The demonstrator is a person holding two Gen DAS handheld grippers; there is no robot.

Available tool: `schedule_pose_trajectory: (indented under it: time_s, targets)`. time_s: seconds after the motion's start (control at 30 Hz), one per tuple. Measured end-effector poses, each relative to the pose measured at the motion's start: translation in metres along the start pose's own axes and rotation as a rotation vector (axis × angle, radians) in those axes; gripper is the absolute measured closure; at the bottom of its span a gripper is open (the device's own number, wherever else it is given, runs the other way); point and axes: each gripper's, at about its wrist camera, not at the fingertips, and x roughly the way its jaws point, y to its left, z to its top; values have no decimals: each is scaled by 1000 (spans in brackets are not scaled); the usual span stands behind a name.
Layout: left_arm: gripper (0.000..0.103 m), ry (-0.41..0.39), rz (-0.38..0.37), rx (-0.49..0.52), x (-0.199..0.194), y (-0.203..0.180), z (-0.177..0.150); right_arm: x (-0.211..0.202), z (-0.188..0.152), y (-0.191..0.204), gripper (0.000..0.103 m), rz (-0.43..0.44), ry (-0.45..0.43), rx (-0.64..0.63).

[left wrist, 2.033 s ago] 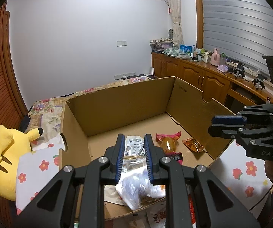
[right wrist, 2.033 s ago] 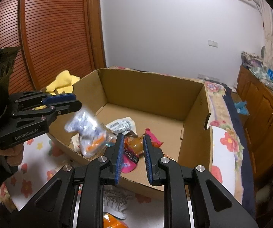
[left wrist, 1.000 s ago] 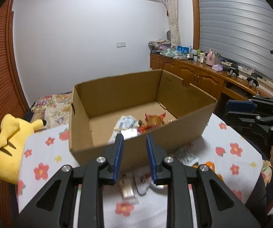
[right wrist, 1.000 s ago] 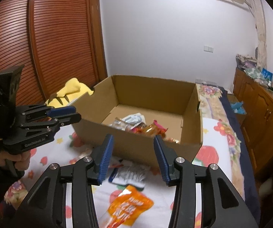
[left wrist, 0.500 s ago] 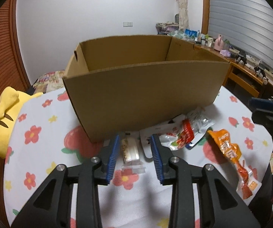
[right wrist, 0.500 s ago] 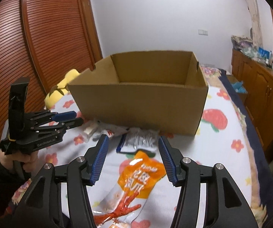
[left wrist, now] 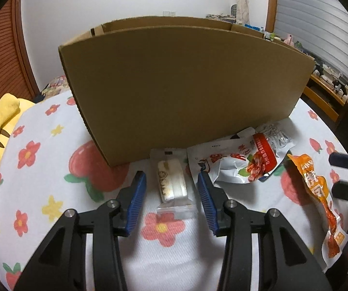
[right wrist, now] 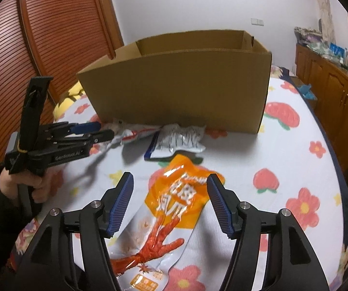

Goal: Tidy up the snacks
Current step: 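Move the right tool to the orange chicken-feet pouch while the left tool moves to the wrapped cake bar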

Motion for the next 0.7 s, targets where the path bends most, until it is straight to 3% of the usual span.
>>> schedule_pose_trajectory:
  time_s: [0.7]
  targets:
    - [61,47,31,0,13,3,2,15,-26,1,29,-14,61,19]
